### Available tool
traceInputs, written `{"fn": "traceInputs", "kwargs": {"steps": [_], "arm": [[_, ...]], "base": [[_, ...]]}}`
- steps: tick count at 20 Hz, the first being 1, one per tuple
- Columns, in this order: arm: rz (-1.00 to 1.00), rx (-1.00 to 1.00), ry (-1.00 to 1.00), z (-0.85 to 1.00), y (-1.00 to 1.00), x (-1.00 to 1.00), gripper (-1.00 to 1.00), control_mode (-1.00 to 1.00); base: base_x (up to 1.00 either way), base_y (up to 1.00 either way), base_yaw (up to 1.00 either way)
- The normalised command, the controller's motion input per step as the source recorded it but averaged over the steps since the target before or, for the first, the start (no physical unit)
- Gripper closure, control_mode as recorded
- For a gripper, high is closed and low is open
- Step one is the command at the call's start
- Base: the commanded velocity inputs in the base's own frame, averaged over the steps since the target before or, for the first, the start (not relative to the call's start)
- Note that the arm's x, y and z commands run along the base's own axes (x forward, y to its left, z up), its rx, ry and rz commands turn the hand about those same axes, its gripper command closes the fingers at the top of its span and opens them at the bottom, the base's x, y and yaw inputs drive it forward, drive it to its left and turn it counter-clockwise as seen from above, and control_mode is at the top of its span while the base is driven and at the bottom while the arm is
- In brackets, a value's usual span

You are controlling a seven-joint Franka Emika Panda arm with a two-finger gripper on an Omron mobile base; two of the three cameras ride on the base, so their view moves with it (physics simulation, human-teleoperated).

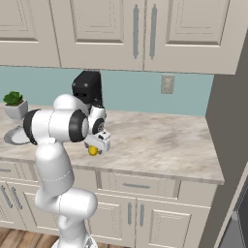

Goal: Place the sweet potato and lemon inside the fridge drawer. Close the drawer after placing the vegetables.

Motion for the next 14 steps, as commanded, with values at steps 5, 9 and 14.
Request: {"fn": "traceInputs", "kwargs": {"steps": [5, 9, 14], "arm": [[0.0, 0.0, 0.0, -0.23, 0.0, -0.08, -1.0, -1.0], [0.0, 0.0, 0.0, -0.15, 0.0, -0.21, -1.0, -1.0], [0.0, 0.0, 0.0, -0.23, 0.0, -0.25, -1.0, -1.0]], "base": [[0.0, 0.0, 0.0], [0.0, 0.0, 0.0], [0.0, 0.0, 0.0]]}}
